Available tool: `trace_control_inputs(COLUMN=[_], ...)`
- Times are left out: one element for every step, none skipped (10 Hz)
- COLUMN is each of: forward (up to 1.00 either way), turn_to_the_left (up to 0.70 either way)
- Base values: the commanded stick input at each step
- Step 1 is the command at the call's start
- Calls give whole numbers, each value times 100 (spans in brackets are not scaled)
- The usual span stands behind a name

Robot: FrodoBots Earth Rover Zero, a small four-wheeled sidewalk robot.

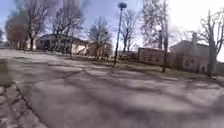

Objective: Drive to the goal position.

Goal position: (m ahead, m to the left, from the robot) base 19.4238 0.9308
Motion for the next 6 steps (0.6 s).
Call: trace_control_inputs(forward=[85,85,85,85,85,85], turn_to_the_left=[0,0,0,0,0,0])
